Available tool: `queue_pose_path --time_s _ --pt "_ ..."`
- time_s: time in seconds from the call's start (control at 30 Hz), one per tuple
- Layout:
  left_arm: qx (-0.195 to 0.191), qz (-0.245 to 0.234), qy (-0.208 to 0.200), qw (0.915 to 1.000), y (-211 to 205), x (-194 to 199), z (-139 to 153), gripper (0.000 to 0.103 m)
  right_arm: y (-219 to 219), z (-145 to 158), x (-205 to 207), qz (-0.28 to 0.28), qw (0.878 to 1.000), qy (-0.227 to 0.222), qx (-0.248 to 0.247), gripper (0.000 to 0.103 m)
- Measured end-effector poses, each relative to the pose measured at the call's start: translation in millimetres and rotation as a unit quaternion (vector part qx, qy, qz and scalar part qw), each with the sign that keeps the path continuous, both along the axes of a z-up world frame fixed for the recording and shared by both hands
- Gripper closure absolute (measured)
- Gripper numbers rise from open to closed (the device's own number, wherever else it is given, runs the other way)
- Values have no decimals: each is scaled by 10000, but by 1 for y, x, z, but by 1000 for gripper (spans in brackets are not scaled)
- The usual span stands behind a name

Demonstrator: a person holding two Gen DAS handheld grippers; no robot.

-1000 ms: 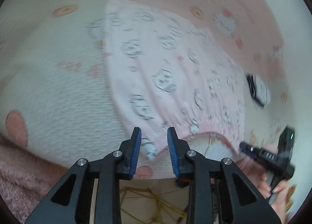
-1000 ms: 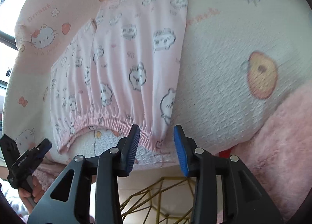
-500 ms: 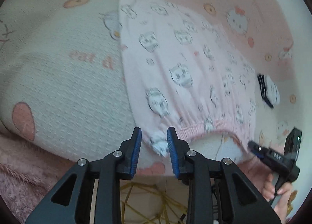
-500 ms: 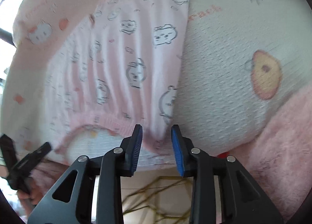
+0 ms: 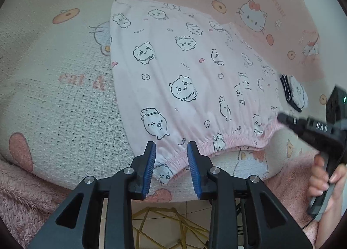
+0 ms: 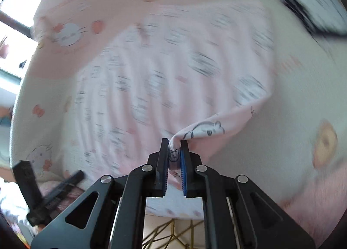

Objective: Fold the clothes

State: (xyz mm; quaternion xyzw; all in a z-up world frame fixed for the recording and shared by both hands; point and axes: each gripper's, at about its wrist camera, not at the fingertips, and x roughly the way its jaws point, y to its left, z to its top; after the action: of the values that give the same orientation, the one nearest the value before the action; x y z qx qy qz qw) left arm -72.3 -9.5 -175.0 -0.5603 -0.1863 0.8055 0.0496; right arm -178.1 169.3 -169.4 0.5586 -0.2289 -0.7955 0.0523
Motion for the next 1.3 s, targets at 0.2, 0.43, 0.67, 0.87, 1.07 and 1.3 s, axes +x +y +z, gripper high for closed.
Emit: queue_pose_path --time_s 0.2,0.43,0.67,0.87,1.07,1.3 --pt "89 -48 -88 9999 6 -8 -8 71 -21 -19 45 1367 9894 -410 281 88" --pt "461 -786 100 9958 43 -27 2 71 4 -11 69 912 9949 -67 -421 70" --pt "456 -1215 -85 9915 86 -72 -2 71 47 -7 125 44 9985 -252 486 66" --pt "814 -1064 -512 9897 97 -100 -18 71 31 -18 124 302 9980 -255 495 64" --pt "699 -1409 -725 9849 117 -105 -23 79 5 -37 113 516 9952 -546 627 64" --pt "306 -1585 -822 9835 131 -105 -26 88 -2 -50 110 412 9944 -634 733 63"
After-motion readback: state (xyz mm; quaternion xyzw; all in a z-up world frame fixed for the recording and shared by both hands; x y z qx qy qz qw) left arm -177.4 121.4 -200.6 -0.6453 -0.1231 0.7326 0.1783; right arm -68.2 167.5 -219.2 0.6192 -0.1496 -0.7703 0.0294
